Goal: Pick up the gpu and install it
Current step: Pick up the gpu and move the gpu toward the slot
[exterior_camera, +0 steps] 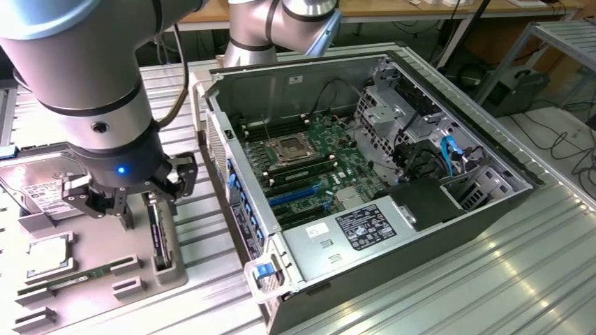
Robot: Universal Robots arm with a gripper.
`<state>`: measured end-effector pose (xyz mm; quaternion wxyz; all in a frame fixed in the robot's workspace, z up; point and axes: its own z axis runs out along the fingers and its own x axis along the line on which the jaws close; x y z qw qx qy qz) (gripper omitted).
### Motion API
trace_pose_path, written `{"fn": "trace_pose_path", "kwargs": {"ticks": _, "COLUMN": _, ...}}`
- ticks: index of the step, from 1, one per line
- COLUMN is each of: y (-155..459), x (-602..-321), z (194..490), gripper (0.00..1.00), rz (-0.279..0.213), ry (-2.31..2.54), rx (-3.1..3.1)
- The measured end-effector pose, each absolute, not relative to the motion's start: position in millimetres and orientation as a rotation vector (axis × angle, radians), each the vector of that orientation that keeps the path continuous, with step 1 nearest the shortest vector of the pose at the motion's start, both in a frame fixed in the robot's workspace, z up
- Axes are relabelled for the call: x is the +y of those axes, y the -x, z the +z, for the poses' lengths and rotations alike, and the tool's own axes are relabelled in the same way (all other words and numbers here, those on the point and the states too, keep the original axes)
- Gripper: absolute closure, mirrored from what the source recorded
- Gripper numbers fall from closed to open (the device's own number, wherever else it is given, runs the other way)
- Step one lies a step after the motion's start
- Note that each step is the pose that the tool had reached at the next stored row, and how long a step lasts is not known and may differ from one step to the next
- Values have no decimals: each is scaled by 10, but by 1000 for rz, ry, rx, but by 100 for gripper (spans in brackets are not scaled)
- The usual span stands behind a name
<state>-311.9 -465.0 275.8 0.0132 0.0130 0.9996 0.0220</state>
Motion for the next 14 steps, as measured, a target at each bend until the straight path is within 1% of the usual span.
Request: {"fn": "trace_pose_path", "kwargs": {"ticks": 14, "y": 3119, "x": -4669, "z": 2507, "gripper": 40, "rz": 68, "ry": -40, "rx": 3117}}
